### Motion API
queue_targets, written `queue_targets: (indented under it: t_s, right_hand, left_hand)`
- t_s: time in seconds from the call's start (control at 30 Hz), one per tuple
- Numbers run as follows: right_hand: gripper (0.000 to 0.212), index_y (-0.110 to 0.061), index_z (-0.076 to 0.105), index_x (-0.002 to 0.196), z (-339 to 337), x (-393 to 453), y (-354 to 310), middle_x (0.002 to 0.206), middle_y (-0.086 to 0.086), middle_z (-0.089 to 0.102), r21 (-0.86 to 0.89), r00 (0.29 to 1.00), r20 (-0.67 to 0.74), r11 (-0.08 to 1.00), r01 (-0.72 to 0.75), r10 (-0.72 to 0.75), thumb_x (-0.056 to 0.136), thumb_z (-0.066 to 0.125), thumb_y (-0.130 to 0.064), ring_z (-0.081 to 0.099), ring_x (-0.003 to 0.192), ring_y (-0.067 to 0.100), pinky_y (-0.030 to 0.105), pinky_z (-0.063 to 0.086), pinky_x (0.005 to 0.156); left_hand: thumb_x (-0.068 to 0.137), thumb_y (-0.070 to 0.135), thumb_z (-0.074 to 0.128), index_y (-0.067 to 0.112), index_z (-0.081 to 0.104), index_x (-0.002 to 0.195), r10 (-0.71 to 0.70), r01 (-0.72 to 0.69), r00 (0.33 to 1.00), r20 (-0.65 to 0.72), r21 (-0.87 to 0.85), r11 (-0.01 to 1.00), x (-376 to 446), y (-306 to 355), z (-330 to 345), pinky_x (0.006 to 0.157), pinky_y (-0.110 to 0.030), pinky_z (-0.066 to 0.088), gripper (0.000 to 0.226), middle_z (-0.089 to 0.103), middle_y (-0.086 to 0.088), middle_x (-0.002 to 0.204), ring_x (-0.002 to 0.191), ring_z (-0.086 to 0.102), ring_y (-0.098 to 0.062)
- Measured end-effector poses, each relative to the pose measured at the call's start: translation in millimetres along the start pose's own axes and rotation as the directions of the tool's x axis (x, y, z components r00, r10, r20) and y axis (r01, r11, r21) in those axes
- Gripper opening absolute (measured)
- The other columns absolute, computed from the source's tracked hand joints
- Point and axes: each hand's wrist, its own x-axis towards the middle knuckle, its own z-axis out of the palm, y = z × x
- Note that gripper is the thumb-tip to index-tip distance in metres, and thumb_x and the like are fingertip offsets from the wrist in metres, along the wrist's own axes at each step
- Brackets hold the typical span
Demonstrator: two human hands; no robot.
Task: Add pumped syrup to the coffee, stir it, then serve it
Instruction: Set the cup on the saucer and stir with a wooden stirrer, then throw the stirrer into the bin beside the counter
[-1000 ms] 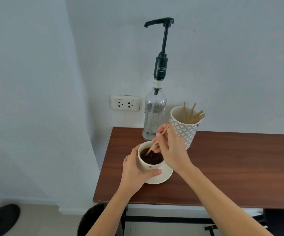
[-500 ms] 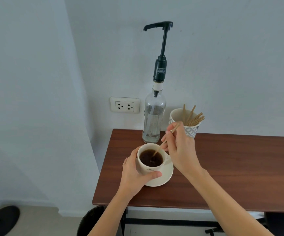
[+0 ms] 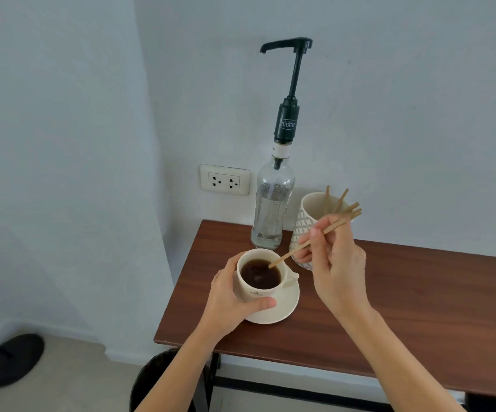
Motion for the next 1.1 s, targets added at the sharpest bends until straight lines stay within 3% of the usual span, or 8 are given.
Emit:
queue_targets:
  t_s: [0.17,0.27,0.4,0.5,0.6,0.77,0.93,1.1]
  right_hand:
    - [0.005,-0.017,0.045,0.099,-5,-1,1,0.077,-0.003,0.073,0.059,0.994,-0.058,0.995,-0.084,0.087,0.103,0.047,-0.013,0.074,0.062,0.01,0.026,0.061,0.063]
    - [0.015,-0.023,0.047,0.095,-6,0,1,0.076,0.001,0.073,0.147,0.96,-0.084,0.956,-0.255,0.269,0.104,0.047,-0.011,0.074,0.058,0.016,0.034,0.062,0.063]
    - [0.014,-0.015,0.045,0.095,-13,10,-5,0.077,0.018,0.067,0.609,0.808,-0.108,0.681,-0.407,0.579,0.103,0.046,-0.003,0.071,0.053,0.019,0.03,0.062,0.058]
    - [0.019,-0.015,0.049,0.088,-2,9,-24,0.078,0.016,0.065,0.796,0.738,-0.052,0.474,-0.377,0.673,0.103,0.046,-0.004,0.072,0.057,0.018,0.027,0.062,0.061]
    - [0.018,-0.013,0.052,0.091,34,-2,-56,0.072,0.011,0.073,0.849,0.719,-0.008,0.385,-0.362,0.695,0.106,0.042,-0.011,0.074,0.062,0.02,0.028,0.063,0.062]
    - [0.023,-0.006,0.053,0.096,140,-45,-106,0.076,0.017,0.074,0.719,0.734,-0.047,0.533,-0.446,0.677,0.108,0.038,-0.018,0.074,0.061,0.024,0.032,0.064,0.059]
    - [0.019,-0.019,0.058,0.091,258,-110,-121,0.086,0.006,0.079,0.304,0.806,-0.035,0.774,-0.555,0.591,0.102,0.044,-0.022,0.076,0.071,0.021,0.033,0.062,0.063]
    - [0.015,-0.024,0.062,0.091,345,-175,-73,0.089,-0.023,0.075,0.06,0.73,0.063,0.728,-0.683,0.68,0.099,0.05,-0.023,0.073,0.079,0.002,0.024,0.061,0.075]
  left_hand:
    - [0.055,0.036,0.098,0.047,0.049,0.132,-0.042,0.042,0.999,0.001,-0.036,0.998,-2,5,1,0.114,-0.043,0.045,0.091,0.062,0.029,0.128,0.127,0.054,0.004]
    - [0.055,0.041,0.096,0.058,0.043,0.13,-0.043,0.043,0.997,0.065,-0.002,0.999,-2,9,-5,0.119,-0.044,0.039,0.093,0.058,0.033,0.131,0.131,0.05,0.002]
    - [0.062,0.053,0.09,0.042,0.03,0.152,-0.046,0.044,0.993,0.104,0.02,0.999,-4,7,-36,0.117,-0.025,0.029,0.109,0.043,0.028,0.149,0.142,0.038,0.001]
    - [0.073,0.057,0.072,0.03,0.036,0.154,0.016,-0.015,0.999,-0.047,0.009,1.0,-5,-2,-84,0.105,-0.001,0.028,0.093,0.045,0.022,0.15,0.136,0.038,0.014]
    - [0.088,0.042,0.064,0.014,0.041,0.152,0.038,-0.013,0.962,-0.272,0.092,0.996,7,-32,-145,0.112,-0.013,0.031,0.073,0.048,0.004,0.151,0.137,0.043,0.0]
    - [0.104,0.023,0.052,0.004,0.033,0.155,0.019,0.078,0.879,-0.477,0.182,0.98,41,-102,-244,0.121,-0.039,0.031,0.057,0.032,-0.013,0.16,0.149,0.033,-0.028]
    - [0.106,0.024,0.047,0.006,0.021,0.159,0.004,0.129,0.916,-0.401,0.303,0.944,64,-181,-275,0.12,-0.057,0.031,0.063,0.002,-0.018,0.169,0.156,0.012,-0.036]
    - [0.107,0.025,0.044,0.009,0.007,0.162,-0.041,0.157,0.948,-0.314,0.354,0.922,71,-247,-264,0.118,-0.061,0.028,0.068,-0.014,-0.026,0.167,0.155,0.009,-0.043]
